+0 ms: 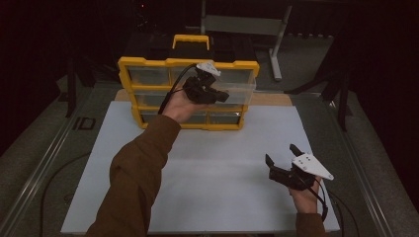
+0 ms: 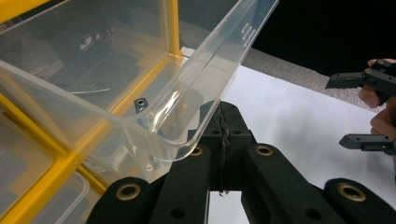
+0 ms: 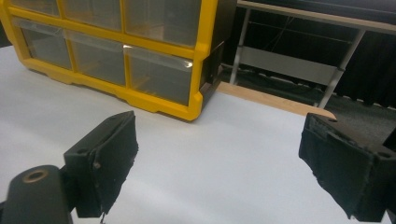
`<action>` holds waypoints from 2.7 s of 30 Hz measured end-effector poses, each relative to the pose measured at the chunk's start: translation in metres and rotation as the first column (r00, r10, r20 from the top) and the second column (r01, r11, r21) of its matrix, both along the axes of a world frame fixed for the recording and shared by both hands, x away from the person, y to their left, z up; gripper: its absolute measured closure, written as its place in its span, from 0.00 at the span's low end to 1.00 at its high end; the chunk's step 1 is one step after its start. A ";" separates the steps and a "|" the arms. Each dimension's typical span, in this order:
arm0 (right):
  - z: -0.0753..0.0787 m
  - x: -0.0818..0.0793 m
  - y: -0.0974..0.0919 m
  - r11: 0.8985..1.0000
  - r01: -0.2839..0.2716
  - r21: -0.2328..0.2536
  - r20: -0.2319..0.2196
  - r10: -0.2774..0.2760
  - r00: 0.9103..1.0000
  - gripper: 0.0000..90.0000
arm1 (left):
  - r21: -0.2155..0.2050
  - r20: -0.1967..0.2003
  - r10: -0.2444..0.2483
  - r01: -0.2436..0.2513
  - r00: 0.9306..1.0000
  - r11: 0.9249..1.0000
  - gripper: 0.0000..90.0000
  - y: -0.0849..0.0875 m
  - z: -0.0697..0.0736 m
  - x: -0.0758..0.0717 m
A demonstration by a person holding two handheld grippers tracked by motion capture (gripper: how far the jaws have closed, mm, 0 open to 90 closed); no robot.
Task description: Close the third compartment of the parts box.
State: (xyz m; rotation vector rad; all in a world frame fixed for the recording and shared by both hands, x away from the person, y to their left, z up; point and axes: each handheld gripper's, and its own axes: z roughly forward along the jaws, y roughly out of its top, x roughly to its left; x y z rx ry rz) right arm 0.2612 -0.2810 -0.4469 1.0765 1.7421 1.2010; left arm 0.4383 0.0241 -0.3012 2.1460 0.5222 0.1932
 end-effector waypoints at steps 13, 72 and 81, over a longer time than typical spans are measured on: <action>0.001 0.000 -0.001 1.000 0.001 0.004 0.001 -0.001 1.000 0.12 | -0.003 -0.002 0.019 -0.019 1.000 1.000 1.00 -0.003 -0.001 0.004; -0.001 0.000 -0.004 1.000 0.005 0.009 -0.001 -0.005 1.000 0.12 | -0.004 0.011 0.089 -0.089 0.996 0.996 1.00 -0.013 0.001 0.025; -0.001 0.000 -0.003 1.000 -0.002 0.004 0.001 0.002 1.000 0.12 | -0.004 0.010 0.100 -0.100 0.995 0.995 1.00 -0.014 0.001 0.026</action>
